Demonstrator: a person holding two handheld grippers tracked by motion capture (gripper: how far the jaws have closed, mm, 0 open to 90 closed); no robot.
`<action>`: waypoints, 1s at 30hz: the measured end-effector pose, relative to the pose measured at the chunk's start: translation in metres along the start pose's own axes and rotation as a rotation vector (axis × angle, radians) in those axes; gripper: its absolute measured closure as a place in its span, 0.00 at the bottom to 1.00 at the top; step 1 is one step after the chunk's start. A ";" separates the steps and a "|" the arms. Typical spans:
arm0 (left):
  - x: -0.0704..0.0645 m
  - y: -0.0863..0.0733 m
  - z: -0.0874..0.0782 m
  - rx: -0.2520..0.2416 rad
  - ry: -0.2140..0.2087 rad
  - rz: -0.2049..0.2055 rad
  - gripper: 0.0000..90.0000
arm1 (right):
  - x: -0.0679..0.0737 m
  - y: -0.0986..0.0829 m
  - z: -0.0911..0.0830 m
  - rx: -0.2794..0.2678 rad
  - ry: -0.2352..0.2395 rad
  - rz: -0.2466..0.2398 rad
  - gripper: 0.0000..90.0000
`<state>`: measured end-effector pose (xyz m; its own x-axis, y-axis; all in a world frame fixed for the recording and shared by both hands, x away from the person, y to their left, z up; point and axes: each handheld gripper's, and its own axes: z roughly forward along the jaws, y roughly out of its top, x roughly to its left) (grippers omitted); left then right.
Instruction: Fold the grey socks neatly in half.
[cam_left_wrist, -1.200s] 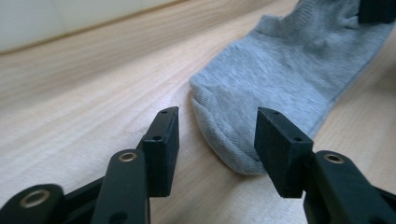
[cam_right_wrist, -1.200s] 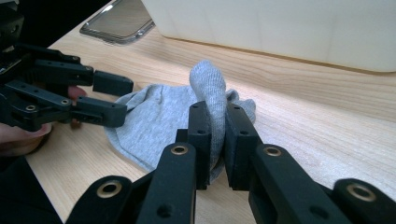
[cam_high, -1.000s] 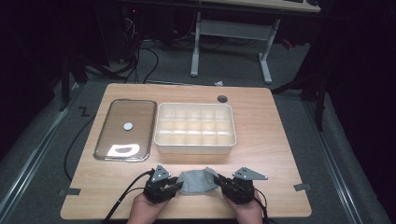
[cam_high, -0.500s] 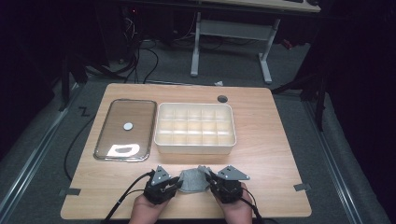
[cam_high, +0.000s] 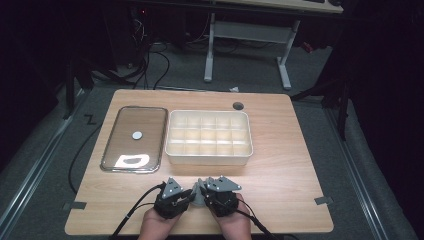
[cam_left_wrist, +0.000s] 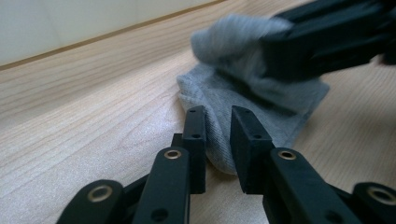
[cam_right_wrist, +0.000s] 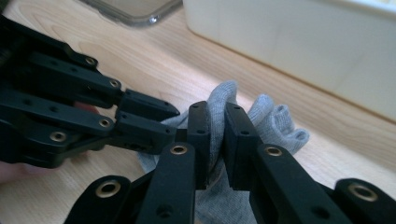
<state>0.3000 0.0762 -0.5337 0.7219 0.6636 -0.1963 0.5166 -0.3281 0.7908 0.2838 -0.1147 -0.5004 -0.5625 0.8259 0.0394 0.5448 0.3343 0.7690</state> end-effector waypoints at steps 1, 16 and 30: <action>0.003 -0.001 -0.004 -0.033 -0.025 -0.020 0.81 | -0.001 -0.001 0.001 0.003 0.002 0.006 0.92; 0.007 -0.005 -0.010 0.055 0.069 0.094 0.96 | -0.004 -0.005 -0.004 -0.016 -0.001 0.003 0.91; 0.003 -0.005 -0.007 0.066 0.068 0.121 0.95 | 0.017 -0.013 0.015 0.042 0.100 -0.074 0.85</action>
<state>0.2967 0.0844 -0.5341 0.7487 0.6601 -0.0606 0.4591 -0.4504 0.7658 0.2768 -0.0979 -0.5195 -0.6604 0.7493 0.0486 0.5240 0.4135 0.7446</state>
